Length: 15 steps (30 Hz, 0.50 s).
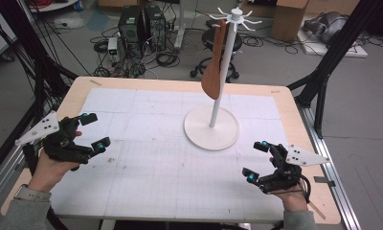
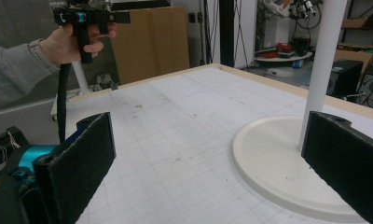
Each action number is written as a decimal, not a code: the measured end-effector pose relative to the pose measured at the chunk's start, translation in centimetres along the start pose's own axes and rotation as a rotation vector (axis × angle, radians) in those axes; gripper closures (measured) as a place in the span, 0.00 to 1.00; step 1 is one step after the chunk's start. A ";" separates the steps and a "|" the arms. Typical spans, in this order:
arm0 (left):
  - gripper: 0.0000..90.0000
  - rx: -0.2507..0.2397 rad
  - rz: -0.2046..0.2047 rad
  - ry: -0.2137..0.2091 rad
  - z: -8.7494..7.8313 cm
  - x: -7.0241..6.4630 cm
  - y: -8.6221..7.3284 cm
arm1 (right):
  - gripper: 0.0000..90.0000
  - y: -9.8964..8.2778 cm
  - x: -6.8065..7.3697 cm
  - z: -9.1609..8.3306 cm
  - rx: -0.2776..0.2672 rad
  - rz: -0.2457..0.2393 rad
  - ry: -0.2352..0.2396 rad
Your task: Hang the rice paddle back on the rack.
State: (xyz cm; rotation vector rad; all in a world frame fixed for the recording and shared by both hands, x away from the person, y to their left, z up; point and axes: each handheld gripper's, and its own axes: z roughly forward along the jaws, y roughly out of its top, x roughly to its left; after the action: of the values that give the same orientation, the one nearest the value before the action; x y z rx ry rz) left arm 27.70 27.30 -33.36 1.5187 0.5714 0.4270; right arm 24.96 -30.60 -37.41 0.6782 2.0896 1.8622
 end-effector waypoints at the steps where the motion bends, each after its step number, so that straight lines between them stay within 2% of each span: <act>1: 0.02 -0.001 0.004 0.007 -0.2 0.0 -0.1 | 0.02 0.0 0.0 0.0 -0.002 -0.001 -0.001; 11: 0.02 0.019 0.000 0.073 -2.7 -0.3 -2.5 | 0.02 0.1 -0.2 -0.3 -0.026 0.001 -0.025; 15: 0.02 0.042 -0.004 0.099 -3.9 -0.1 -3.5 | 0.02 0.1 -0.2 -0.3 -0.031 -0.002 -0.033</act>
State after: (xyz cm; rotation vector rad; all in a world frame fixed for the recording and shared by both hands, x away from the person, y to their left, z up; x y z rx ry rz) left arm 25.05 30.29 -36.66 1.5422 0.6645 0.4916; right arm 25.03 -30.97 -37.31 0.6938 2.0368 1.8652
